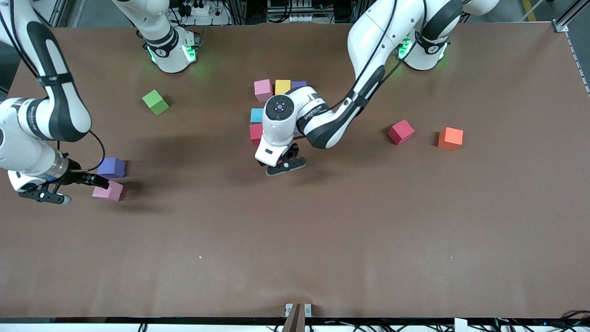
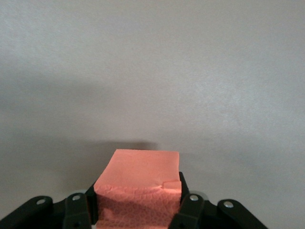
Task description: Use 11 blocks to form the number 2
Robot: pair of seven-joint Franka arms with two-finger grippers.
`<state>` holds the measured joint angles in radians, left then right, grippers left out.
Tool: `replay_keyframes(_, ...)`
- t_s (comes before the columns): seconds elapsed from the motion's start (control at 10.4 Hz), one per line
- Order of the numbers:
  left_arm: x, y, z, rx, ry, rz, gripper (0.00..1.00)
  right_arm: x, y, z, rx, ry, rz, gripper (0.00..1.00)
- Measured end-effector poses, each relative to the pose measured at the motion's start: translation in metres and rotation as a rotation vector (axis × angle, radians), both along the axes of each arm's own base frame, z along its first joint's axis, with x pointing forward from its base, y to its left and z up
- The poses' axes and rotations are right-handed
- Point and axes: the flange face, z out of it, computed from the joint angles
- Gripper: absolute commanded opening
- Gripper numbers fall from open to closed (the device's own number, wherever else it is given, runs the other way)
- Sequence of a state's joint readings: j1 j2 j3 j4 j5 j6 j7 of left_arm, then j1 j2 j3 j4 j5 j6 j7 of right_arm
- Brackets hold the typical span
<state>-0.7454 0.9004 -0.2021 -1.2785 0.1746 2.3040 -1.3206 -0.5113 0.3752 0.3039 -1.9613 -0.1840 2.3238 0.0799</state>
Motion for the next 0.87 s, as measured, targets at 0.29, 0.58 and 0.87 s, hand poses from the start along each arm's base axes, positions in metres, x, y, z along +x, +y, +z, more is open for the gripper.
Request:
replay_keyframes(0.29, -0.025, -0.023, -0.016, 0.002, -0.047, 0.003, 0.18, 0.002, -0.004, -0.035, 0.036, -0.003, 0.055, 1.00)
replay_keyframes(0.58, -0.033, -0.030, -0.014, -0.005, -0.052, -0.010, 0.18, 0.002, -0.005, -0.048, 0.042, -0.006, 0.153, 1.00)
replay_keyframes(0.87, -0.044, -0.038, -0.014, -0.006, -0.053, -0.028, 0.18, 0.000, -0.017, -0.050, 0.033, -0.010, 0.184, 1.00)
